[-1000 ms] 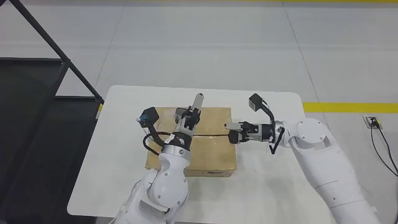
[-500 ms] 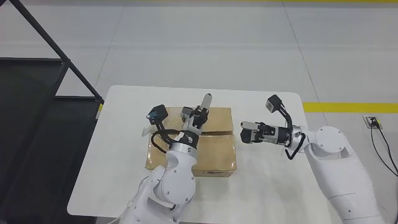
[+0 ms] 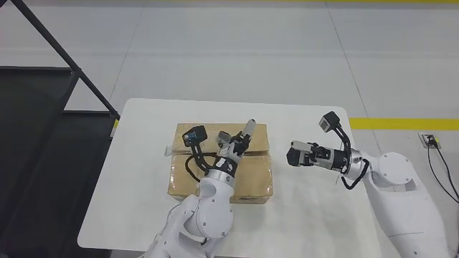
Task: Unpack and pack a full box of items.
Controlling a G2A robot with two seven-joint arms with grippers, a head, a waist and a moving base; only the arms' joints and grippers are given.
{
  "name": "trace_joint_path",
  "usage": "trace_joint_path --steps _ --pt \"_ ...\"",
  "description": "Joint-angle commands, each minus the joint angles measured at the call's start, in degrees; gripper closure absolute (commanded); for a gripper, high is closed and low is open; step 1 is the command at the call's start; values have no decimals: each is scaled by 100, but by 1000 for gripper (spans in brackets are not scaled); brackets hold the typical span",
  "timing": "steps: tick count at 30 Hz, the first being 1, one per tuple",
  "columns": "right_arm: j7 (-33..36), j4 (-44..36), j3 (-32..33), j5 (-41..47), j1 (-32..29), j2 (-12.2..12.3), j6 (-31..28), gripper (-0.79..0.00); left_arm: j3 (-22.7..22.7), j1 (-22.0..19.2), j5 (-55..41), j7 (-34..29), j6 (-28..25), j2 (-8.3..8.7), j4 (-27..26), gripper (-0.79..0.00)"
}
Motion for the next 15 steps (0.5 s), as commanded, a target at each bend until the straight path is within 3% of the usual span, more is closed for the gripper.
trace_joint_path --steps 1,15 --pt "-1 -15 28 31 -28 16 -11 -785 39 34 159 -81 26 -2 29 -785" --pt "39 65 86 207 -104 99 -114 -785 400 47 2308 -537 253 15 171 -785"
